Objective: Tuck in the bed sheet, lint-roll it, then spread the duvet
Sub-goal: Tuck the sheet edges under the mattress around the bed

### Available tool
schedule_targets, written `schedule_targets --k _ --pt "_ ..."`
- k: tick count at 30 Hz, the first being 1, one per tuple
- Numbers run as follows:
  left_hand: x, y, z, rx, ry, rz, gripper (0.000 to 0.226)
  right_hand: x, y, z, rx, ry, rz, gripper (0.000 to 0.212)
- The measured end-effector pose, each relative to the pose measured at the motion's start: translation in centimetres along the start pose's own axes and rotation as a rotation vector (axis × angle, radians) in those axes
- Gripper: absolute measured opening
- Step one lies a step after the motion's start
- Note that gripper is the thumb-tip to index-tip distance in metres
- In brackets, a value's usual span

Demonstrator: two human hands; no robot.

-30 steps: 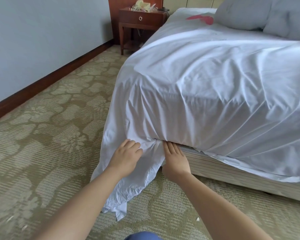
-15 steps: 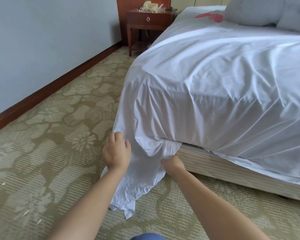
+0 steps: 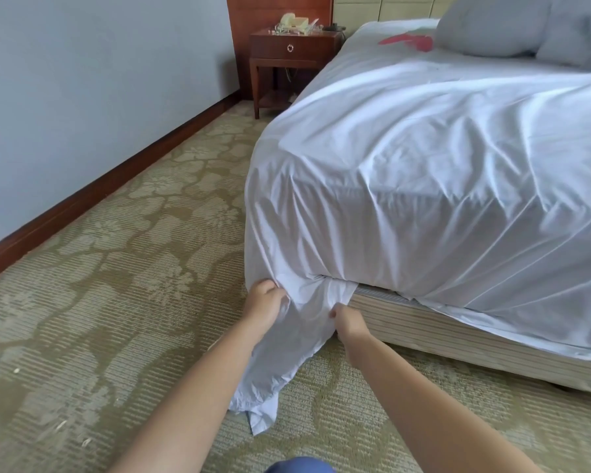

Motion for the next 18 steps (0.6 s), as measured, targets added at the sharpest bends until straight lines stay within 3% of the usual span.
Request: schedule_targets --k 3,4,6,9,12,14,18 --pt "-0.3 2.0 -1.0 0.055 -0.03 -0.116 0.014 0.9 0.0 -0.6 -0.006 -0.037 0.204 0.005" --pt "-0.5 2.4 -1.0 0.072 -0.057 -0.159 0.015 1.0 -0.1 -1.1 0.024 -0.078 0.191 0.009" --pt "-1.1 3.2 -1.3 0.11 -0.105 -0.297 0.013 1.2 -0.3 -1.9 0.1 -0.145 0.086 0.03" --pt "-1.8 4.2 -1.6 0.13 -0.153 -0.516 0.019 0.6 -0.3 -2.9 0.153 -0.186 -0.049 0.078" --pt "-1.7 4.8 -1.7 0.134 -0.184 -0.618 0.02 -0.4 -0.5 -3.0 0.174 -0.144 -0.103 0.099" --pt "-1.5 4.5 -1.5 0.158 -0.186 -0.646 0.022 -1.1 -0.9 -3.0 0.181 -0.081 -0.118 0.097" --pt "-1.1 4.6 -1.3 0.117 -0.227 -0.59 0.028 -1.5 -1.5 -2.7 0.212 0.034 -0.13 0.07"
Point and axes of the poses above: each hand's wrist, its own z-axis towards the middle knuckle, its own x-axis out of the back of the hand, y = z × x, the point moved 1 cm from there along z, towards the middle knuckle, and after that the axes turned 6 degrees about -x, right-handed, at the moved point
